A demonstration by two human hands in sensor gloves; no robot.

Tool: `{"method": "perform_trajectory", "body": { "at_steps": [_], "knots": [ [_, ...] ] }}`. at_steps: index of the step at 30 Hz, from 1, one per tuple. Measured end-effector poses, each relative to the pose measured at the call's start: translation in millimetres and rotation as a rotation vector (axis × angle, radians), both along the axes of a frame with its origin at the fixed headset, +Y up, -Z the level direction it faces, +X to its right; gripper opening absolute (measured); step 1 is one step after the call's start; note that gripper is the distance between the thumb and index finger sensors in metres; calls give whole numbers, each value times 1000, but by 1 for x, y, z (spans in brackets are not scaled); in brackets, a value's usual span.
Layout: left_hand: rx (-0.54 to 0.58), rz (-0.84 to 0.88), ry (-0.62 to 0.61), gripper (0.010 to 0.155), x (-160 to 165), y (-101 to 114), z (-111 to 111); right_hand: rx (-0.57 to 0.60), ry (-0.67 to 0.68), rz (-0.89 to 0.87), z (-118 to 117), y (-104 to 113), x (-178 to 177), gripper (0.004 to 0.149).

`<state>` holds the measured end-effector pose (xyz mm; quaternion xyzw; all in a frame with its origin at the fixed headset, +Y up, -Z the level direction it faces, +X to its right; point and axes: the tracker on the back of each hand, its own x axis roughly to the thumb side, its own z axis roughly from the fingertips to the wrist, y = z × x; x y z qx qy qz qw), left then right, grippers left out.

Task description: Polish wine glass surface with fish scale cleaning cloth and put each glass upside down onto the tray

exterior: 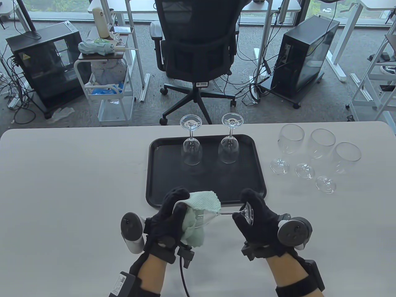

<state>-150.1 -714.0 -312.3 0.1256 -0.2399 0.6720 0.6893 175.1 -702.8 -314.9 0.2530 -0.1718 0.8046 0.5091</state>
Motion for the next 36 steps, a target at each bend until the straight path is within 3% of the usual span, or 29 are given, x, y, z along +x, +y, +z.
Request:
{"method": "perform_trajectory", "body": {
  "at_steps": [1, 4, 7, 9, 11, 16, 17, 22, 24, 27, 30, 31, 34, 36],
  "knots": [
    [15, -7, 28, 59, -1, 0, 0, -55, 29, -3, -1, -2, 1, 80],
    [-17, -11, 14, 57, -3, -2, -2, 21, 32, 81, -1, 0, 1, 87],
    [-89, 12, 13, 57, -4, -3, -3, 270, -35, 231, 5, 3, -1, 94],
    [-124, 26, -27, 57, -4, -4, -3, 359, -69, 275, 8, 6, -1, 96],
    [-110, 29, -14, 58, -3, -3, -2, 319, -61, 187, 8, 5, -2, 91],
    [7, -11, 34, 58, -2, 2, 2, -66, 30, -27, 1, -4, -2, 81],
    [5, -10, 41, 58, -3, 2, 1, -58, 42, -28, 2, -3, -2, 82],
    [-84, 50, -15, 56, -5, -1, -1, 316, -60, 242, 13, 9, -4, 93],
    [-95, 41, -29, 56, -5, 0, -1, 366, -78, 270, 15, 10, -4, 93],
    [-62, 19, 1, 57, -4, 5, 2, 218, -38, 101, 9, 4, -4, 83],
    [32, -23, 34, 57, -5, 9, 4, -65, 34, -32, 3, -2, -4, 82],
    [42, -27, 39, 57, -5, 9, 4, -73, 45, -33, 3, -2, -4, 82],
    [17, -19, 27, 56, -6, 7, 2, 84, -5, 110, 6, 4, -4, 89],
    [-44, 20, 17, 56, -7, 4, 0, 276, -45, 251, 10, 9, -4, 93]
  ]
}}
